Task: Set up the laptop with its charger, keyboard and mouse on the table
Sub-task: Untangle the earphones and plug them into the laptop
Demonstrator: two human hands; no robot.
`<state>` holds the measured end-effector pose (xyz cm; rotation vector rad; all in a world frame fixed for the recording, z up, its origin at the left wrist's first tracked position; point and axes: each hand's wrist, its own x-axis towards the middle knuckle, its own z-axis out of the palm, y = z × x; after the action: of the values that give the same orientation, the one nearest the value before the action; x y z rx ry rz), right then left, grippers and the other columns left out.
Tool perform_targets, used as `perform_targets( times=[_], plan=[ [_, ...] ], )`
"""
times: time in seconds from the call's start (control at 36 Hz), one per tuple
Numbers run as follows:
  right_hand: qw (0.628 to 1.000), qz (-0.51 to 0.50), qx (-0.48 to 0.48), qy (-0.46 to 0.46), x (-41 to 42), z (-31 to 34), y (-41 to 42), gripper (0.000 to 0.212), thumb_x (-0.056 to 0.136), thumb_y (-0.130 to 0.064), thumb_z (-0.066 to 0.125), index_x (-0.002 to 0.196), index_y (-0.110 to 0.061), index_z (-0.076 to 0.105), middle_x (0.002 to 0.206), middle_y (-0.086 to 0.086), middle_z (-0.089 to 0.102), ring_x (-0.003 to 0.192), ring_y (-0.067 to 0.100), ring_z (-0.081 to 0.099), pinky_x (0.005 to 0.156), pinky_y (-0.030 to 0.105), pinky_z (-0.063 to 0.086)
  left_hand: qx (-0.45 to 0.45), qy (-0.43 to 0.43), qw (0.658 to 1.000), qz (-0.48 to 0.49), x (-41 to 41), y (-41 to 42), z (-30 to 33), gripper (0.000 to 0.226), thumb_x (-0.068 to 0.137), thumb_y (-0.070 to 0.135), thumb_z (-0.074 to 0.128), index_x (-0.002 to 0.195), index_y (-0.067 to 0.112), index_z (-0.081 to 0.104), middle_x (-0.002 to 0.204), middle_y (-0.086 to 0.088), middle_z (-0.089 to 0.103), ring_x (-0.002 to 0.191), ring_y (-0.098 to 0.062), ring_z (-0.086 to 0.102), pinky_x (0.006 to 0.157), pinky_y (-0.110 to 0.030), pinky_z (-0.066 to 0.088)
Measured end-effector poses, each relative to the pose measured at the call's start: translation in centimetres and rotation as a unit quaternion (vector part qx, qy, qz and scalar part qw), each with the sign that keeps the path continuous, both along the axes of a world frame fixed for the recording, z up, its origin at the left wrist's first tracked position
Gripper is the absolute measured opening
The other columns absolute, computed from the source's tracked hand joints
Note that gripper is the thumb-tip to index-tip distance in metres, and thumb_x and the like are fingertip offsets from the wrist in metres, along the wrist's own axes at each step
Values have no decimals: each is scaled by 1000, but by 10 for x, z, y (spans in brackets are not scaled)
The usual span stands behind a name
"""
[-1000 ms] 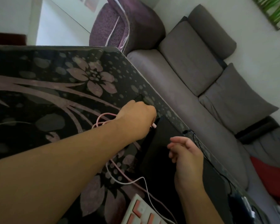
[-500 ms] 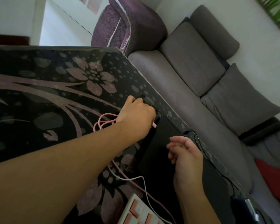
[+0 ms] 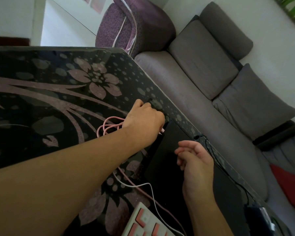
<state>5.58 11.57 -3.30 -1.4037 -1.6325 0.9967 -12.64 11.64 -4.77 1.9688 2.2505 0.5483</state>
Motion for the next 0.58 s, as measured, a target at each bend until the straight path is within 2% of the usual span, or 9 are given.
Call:
perform_targets(
  times=[0.11, 0.22, 0.36, 0.58],
  plan=[
    [1000, 3, 4, 0, -1, -1, 0, 40, 87, 16, 52, 99, -13, 76, 81, 3, 74, 64, 11, 60, 56, 20, 47, -10, 29, 1000, -4, 3, 1, 1, 21, 94, 27, 69, 114, 30, 64, 111, 0, 66, 116, -25, 52, 105, -46, 34],
    [1000, 3, 0, -7, -3, 1, -1, 38, 88, 14, 53, 99, -15, 76, 81, 2, 75, 64, 9, 60, 56, 20, 47, -26, 52, 998, -6, 10, 3, 3, 30, 95, 28, 68, 124, 29, 61, 122, -4, 65, 124, -30, 50, 108, -49, 31],
    [1000, 0, -8, -13, -4, 2, -2, 36, 89, 12, 56, 98, -17, 76, 82, 2, 75, 64, 7, 61, 59, 22, 47, -13, 76, 997, -11, 23, 4, 7, 31, 96, 29, 67, 126, 24, 61, 128, -7, 64, 128, -32, 50, 111, -51, 32],
    [1000, 5, -6, -10, -2, 3, -3, 33, 90, 11, 57, 98, -14, 75, 81, 4, 75, 64, 9, 61, 59, 23, 48, -9, 20, 1000, -21, 14, 3, 3, 31, 95, 27, 68, 125, 28, 61, 130, -3, 62, 128, -28, 49, 109, -47, 33]
  ],
)
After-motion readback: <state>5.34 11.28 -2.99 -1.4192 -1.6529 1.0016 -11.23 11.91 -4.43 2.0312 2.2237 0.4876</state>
